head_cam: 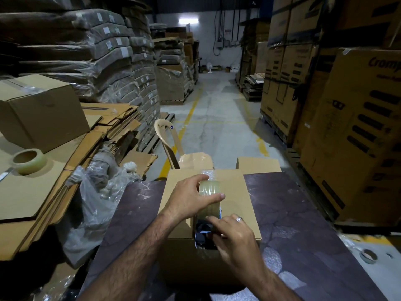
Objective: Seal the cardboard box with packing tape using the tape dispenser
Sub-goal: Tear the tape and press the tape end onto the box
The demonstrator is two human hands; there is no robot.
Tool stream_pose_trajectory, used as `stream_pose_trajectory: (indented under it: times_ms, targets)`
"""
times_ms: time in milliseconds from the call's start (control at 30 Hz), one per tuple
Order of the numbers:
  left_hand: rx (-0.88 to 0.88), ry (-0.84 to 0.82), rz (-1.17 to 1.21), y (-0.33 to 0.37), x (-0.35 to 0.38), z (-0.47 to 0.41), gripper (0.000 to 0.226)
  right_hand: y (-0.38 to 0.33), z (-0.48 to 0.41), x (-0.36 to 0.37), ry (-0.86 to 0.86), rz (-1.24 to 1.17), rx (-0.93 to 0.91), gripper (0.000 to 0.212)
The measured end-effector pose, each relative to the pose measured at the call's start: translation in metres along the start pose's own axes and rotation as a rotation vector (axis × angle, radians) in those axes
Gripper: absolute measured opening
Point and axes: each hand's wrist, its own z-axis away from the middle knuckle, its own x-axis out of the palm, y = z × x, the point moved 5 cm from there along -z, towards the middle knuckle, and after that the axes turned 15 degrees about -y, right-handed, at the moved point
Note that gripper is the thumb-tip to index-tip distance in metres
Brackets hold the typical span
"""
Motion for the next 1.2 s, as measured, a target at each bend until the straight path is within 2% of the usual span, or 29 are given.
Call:
stream_pose_trajectory:
  times_ms: [133,267,500,667,800,933,1033,1133,1200]
  targets:
    - [-0.018,-0.006,-0.092,0.001,0.004,-0.004,0.084,0.000,0.001,0.001,0.010,-0.021,0.001,0.025]
    - [-0.008,0.057,-0.118,0.002,0.011,-0.007,0.071,-0.003,0.000,0.003,0.038,0.031,-0.033,0.016]
    - [-0.028,0.132,-0.241,0.005,0.018,-0.013,0.053,-0.011,0.002,0.011,-0.006,0.139,-0.123,0.017]
    - [-0.013,0.060,-0.254,0.012,0.015,-0.028,0.038,-0.017,0.004,0.007,0.037,0.216,-0.183,0.033]
    - [-0.083,-0.052,-0.194,0.011,0.013,-0.042,0.036,-0.014,0.005,0.001,0.010,0.314,-0.256,0.018]
    - [-0.132,-0.140,-0.148,0.010,0.013,-0.048,0.033,-0.020,0.015,0.005,-0.055,0.319,-0.351,0.027]
    - [-0.142,-0.113,-0.199,0.014,0.011,-0.046,0.040,-0.015,0.018,0.004,-0.044,0.348,-0.317,0.028]
    - [-0.133,-0.020,-0.158,0.017,0.010,-0.031,0.064,-0.009,0.019,0.006,-0.041,0.410,-0.303,0.031]
    - [-0.111,0.011,-0.147,0.017,0.015,-0.014,0.078,-0.007,0.020,0.007,-0.041,0.404,-0.299,0.024]
